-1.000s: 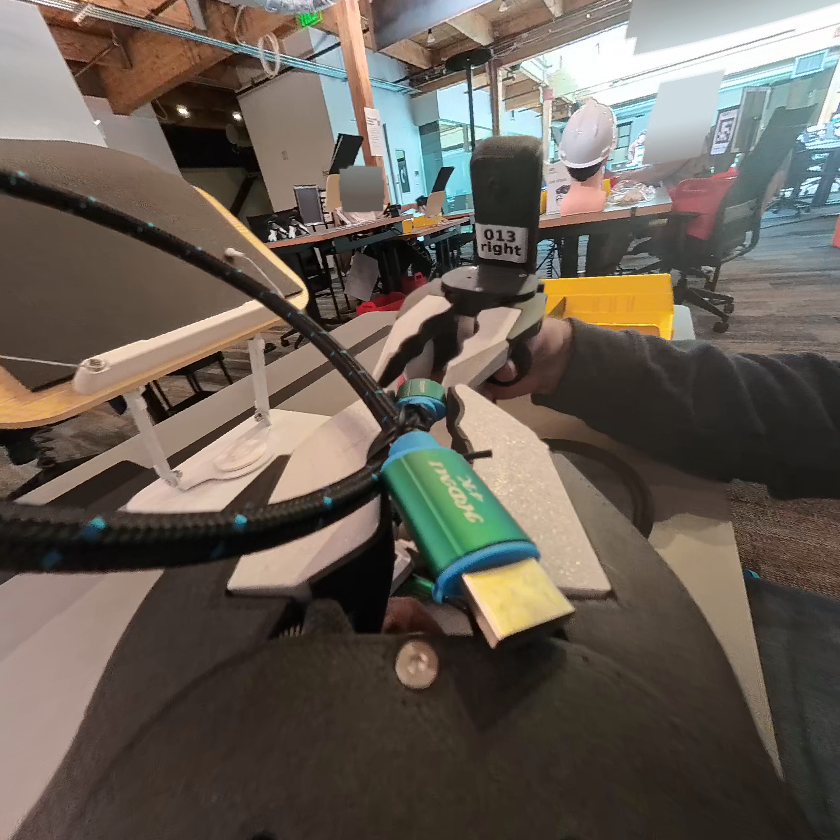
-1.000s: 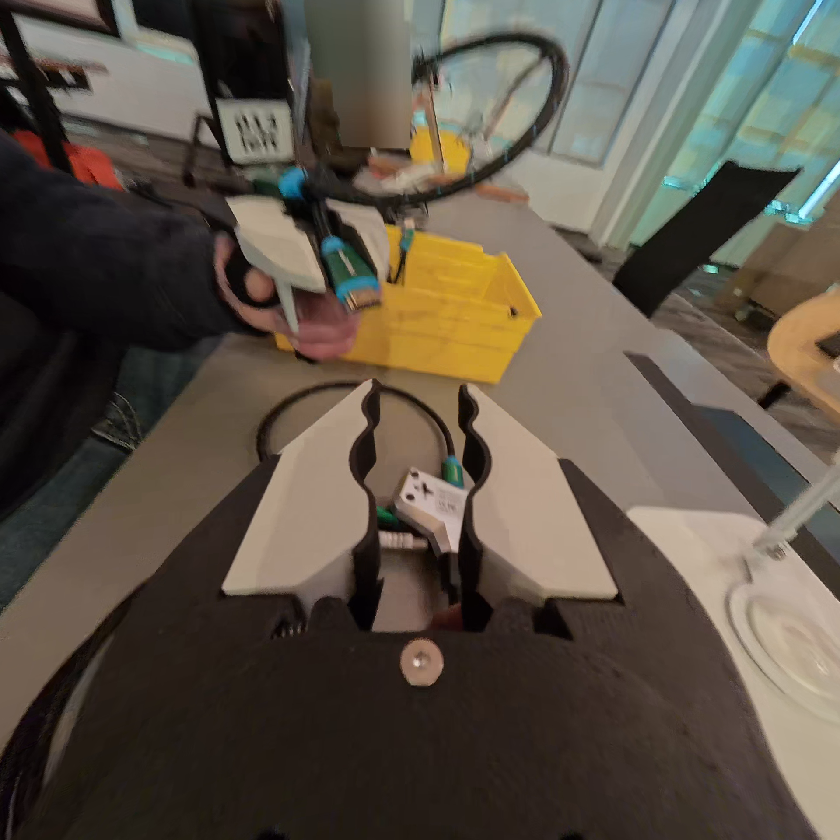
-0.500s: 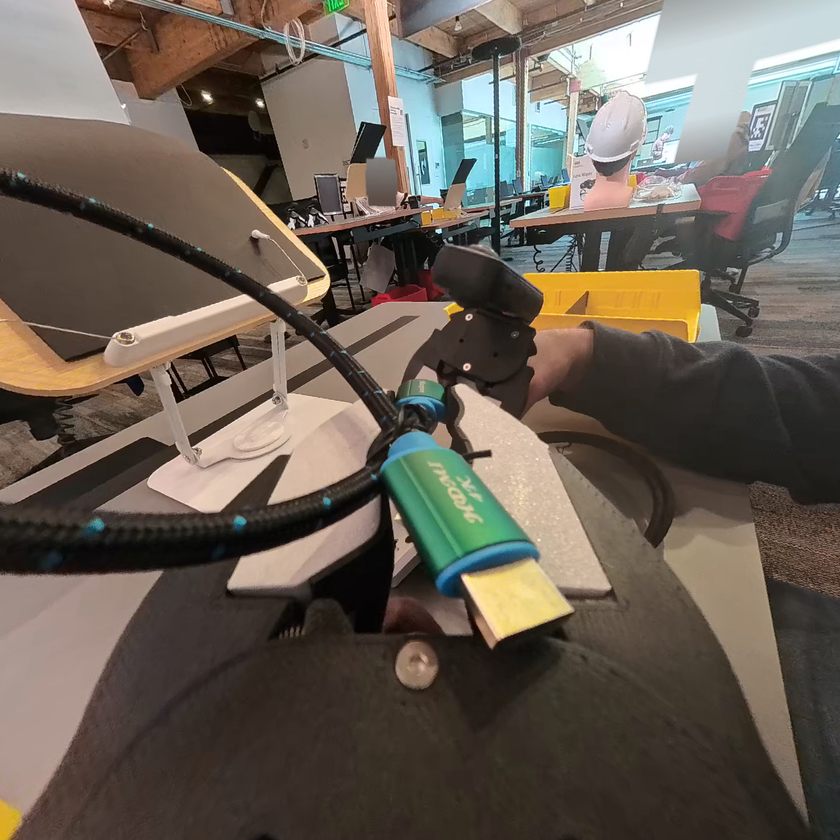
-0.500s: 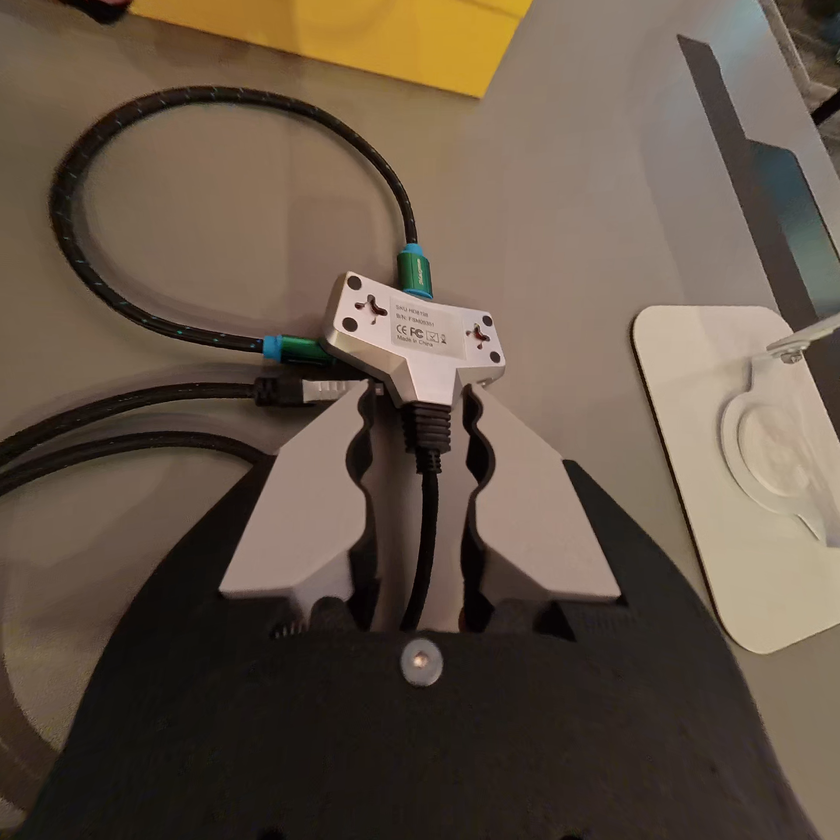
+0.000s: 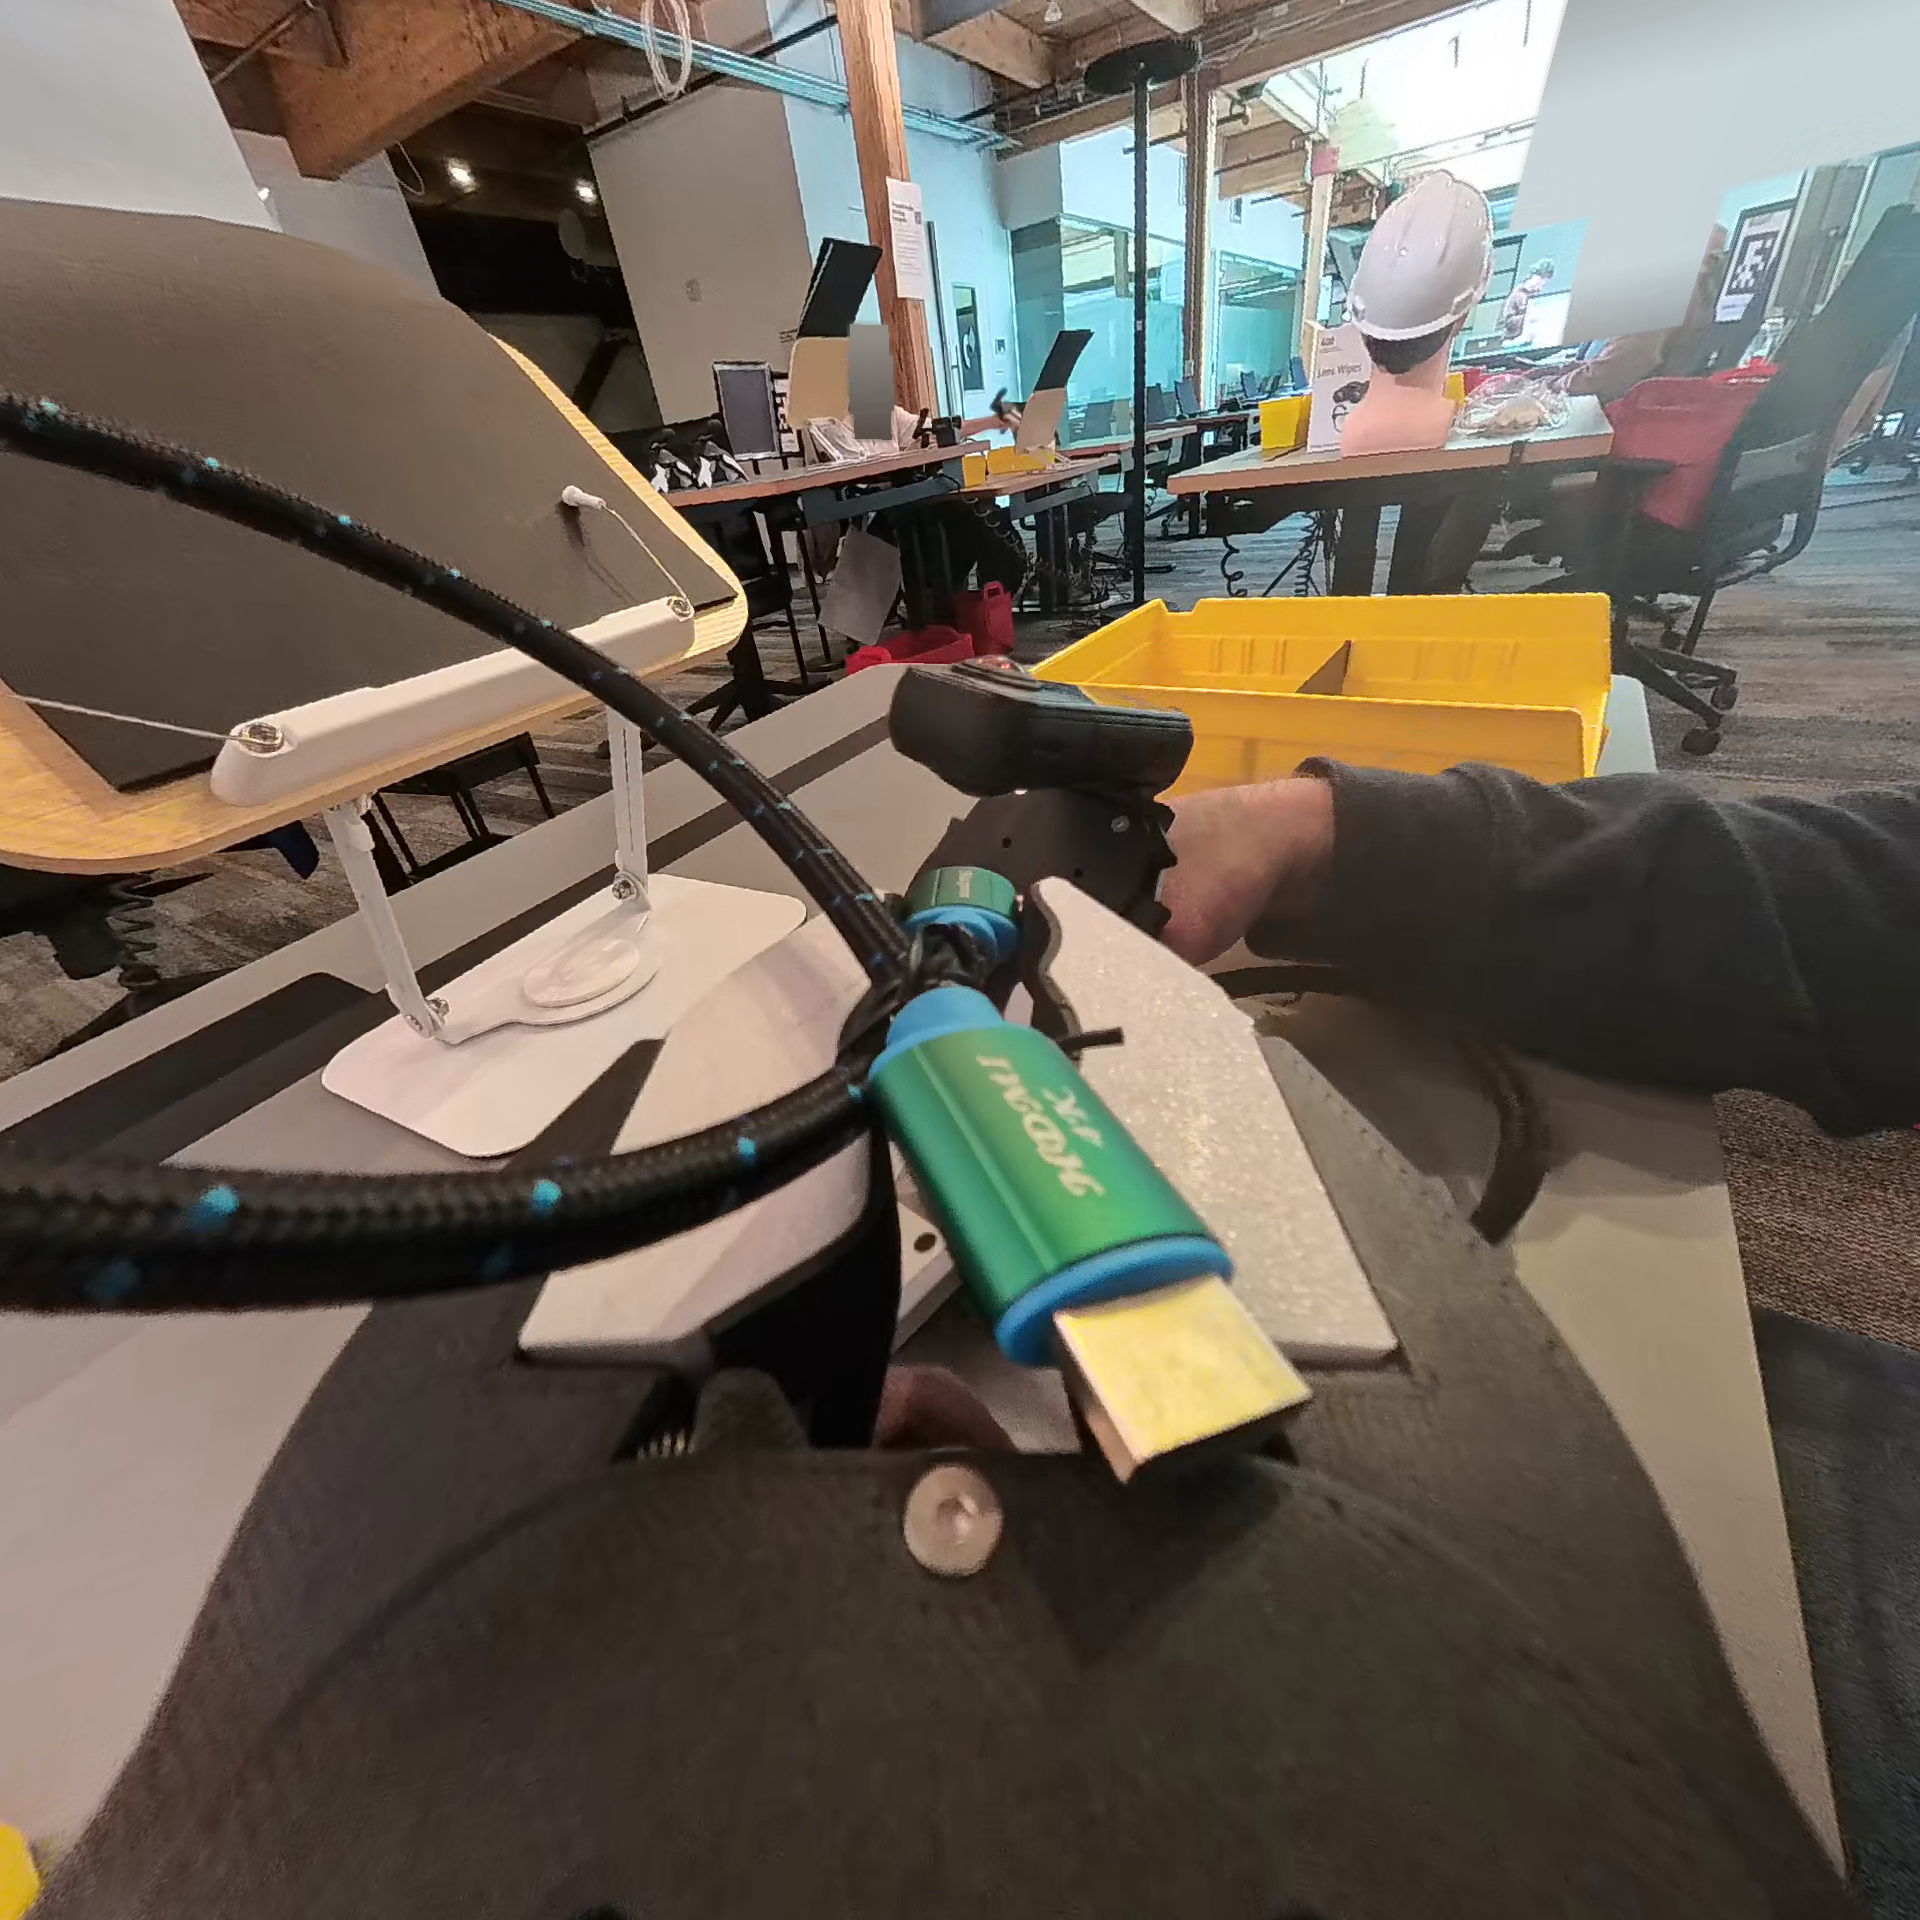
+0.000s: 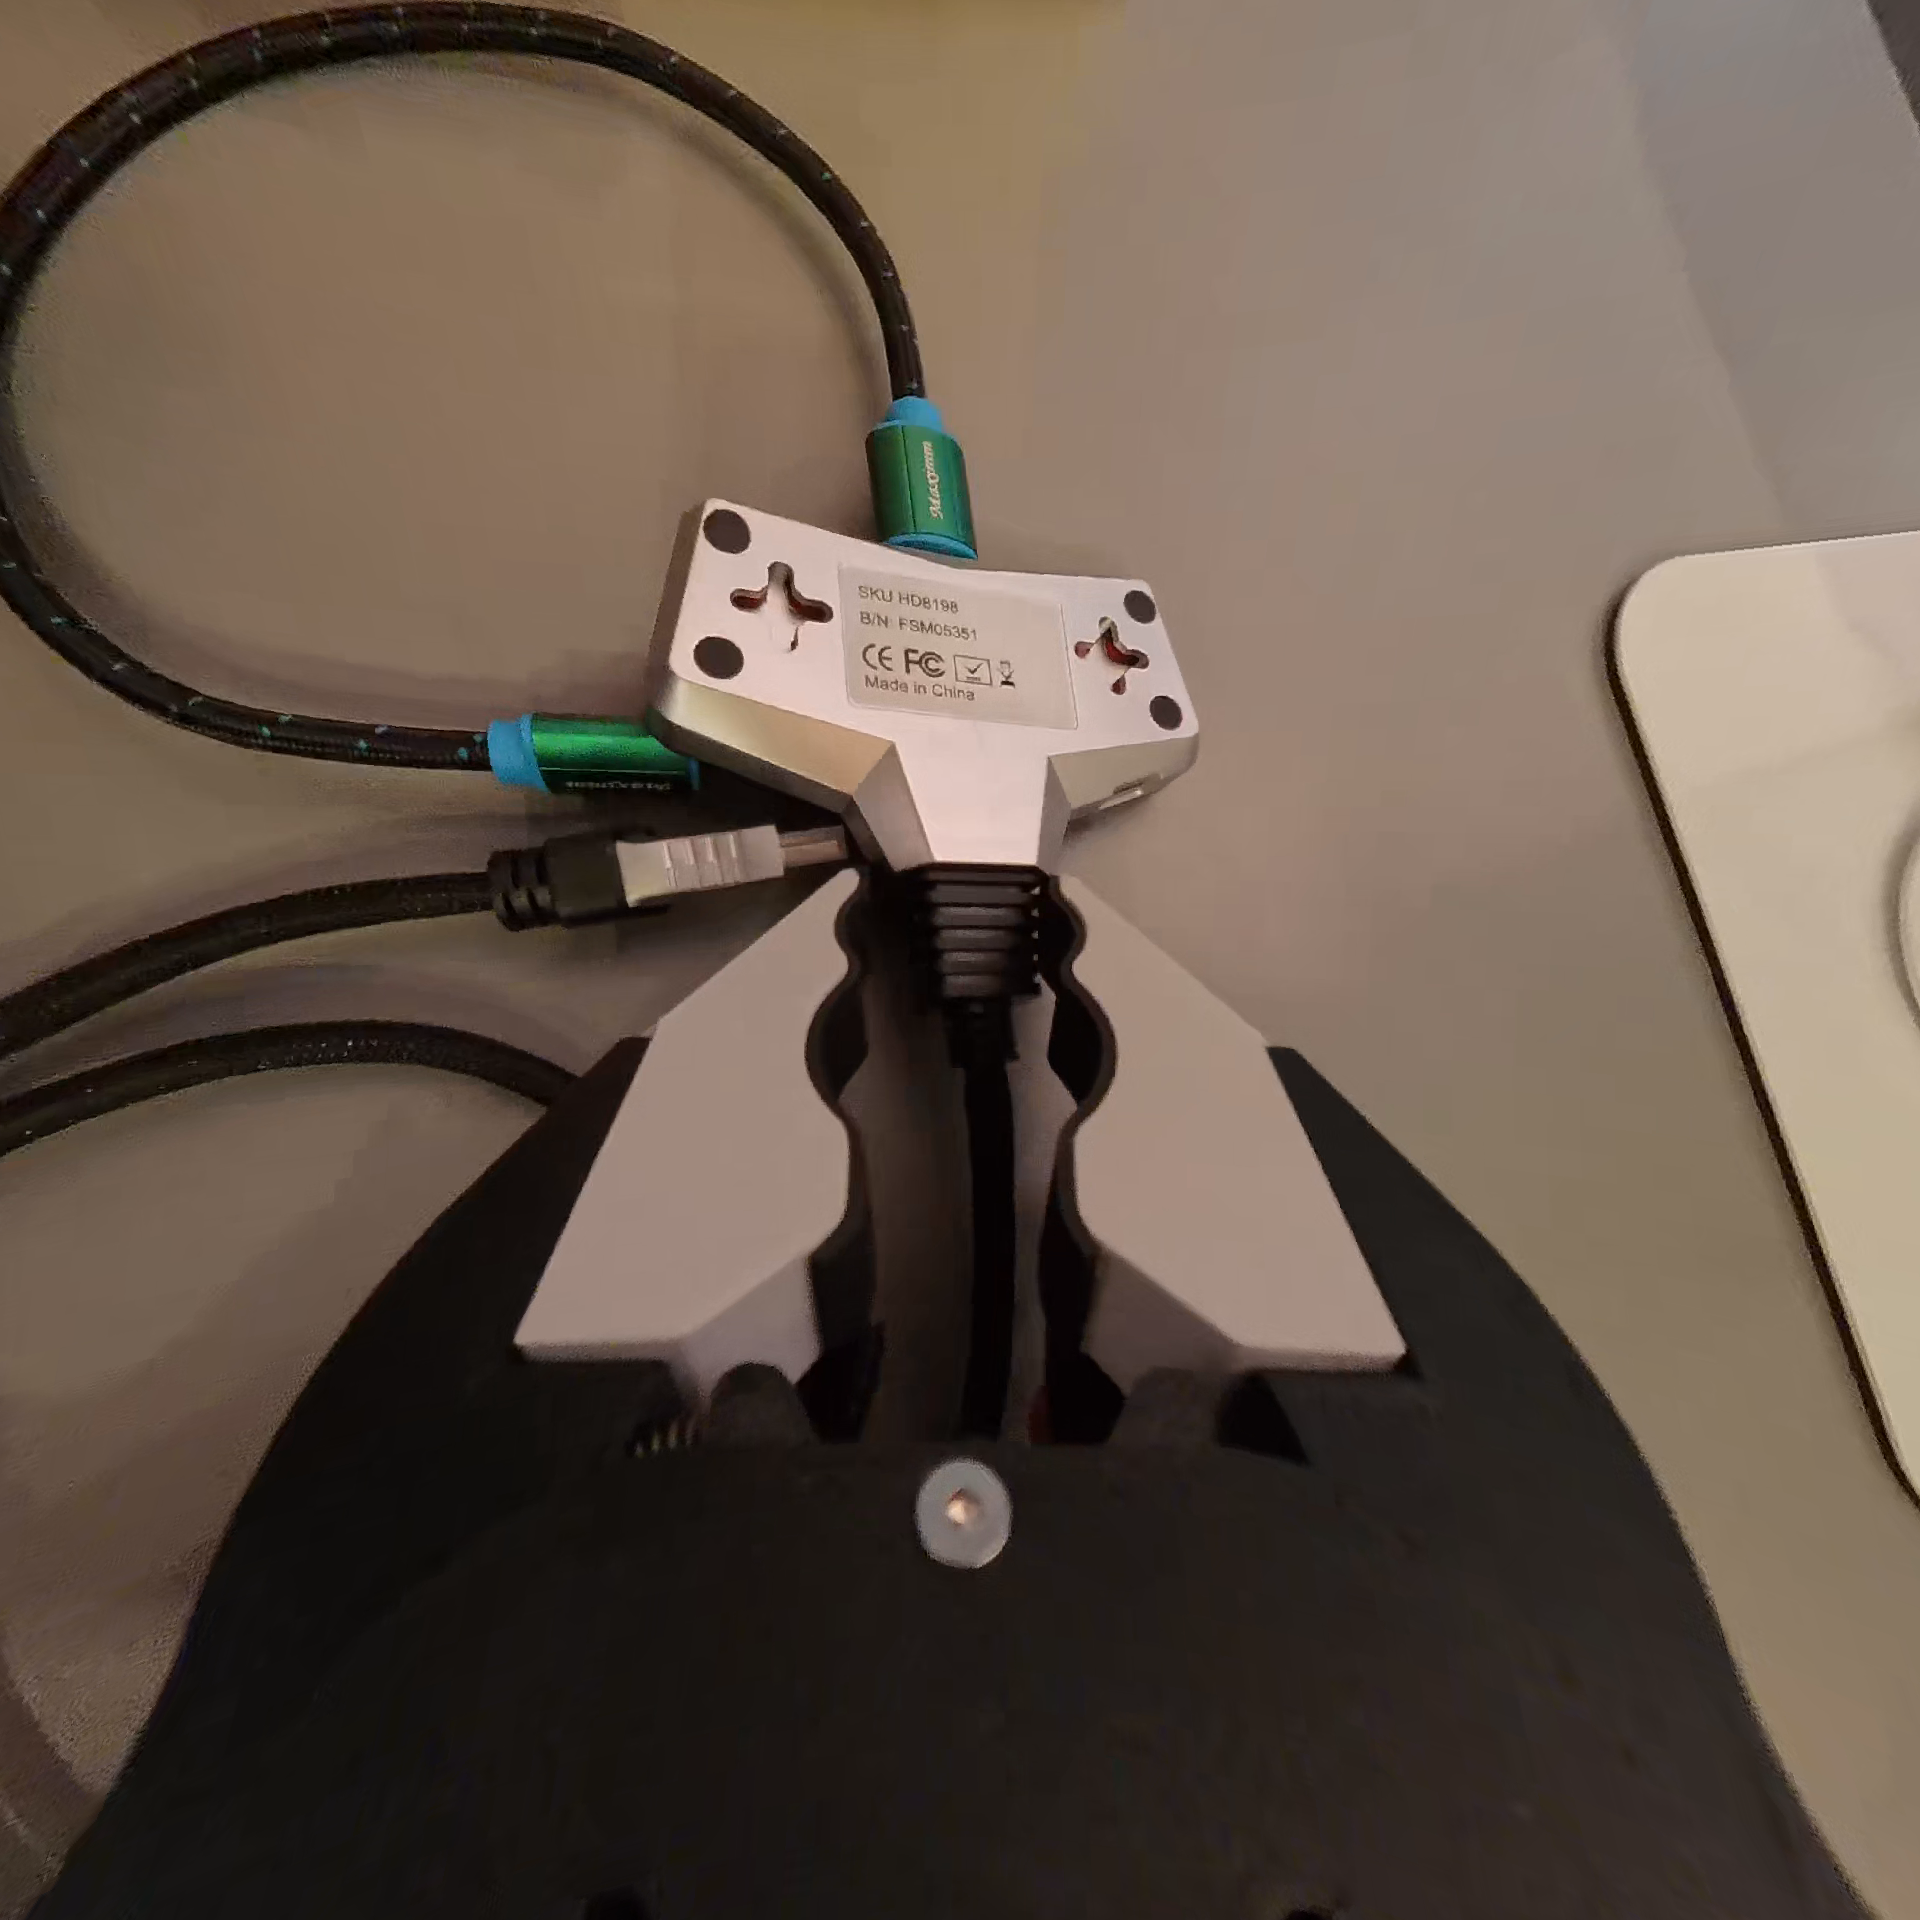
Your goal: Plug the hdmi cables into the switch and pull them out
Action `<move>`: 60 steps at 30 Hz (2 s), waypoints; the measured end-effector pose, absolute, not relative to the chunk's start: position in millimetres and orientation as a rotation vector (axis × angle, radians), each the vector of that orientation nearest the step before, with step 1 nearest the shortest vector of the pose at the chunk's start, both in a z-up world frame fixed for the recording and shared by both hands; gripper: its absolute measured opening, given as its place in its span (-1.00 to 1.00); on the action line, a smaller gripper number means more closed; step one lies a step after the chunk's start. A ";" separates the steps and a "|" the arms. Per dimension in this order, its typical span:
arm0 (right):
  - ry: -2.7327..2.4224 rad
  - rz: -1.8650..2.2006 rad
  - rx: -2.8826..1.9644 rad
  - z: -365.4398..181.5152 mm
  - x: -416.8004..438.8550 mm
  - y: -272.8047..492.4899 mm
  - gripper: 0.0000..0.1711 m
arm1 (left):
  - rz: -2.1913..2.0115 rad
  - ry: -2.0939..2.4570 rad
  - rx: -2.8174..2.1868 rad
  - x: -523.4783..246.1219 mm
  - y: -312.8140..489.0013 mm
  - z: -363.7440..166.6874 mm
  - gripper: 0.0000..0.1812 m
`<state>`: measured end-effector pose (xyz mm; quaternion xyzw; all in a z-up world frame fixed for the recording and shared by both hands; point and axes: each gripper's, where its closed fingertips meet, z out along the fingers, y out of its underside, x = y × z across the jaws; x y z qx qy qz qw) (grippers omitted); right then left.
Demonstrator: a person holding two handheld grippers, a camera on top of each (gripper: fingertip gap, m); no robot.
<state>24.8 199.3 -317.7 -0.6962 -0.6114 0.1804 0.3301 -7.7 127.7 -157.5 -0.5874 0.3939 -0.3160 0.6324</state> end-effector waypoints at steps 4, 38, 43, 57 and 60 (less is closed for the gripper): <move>-1.584 0.494 -1.820 -317.0 23.8 202.3 -0.68 | -0.719 0.900 -1.343 -9.1 127.9 -156.9 -0.77; -1.399 0.772 -1.371 -231.3 27.7 194.1 -0.71 | -0.836 0.728 -1.485 -24.4 149.9 -174.5 -0.77; -1.392 0.769 -1.386 -233.1 28.8 196.8 -0.72 | -0.838 0.727 -1.463 -20.7 145.5 -164.2 -0.77; -1.203 0.903 -1.288 -194.1 47.9 203.9 -0.72 | -0.636 0.643 -1.311 -86.4 128.3 -49.5 -0.77; -1.169 0.940 -1.250 -183.7 51.3 201.7 -0.72 | -0.596 0.579 -1.334 -110.6 137.0 -45.5 -0.77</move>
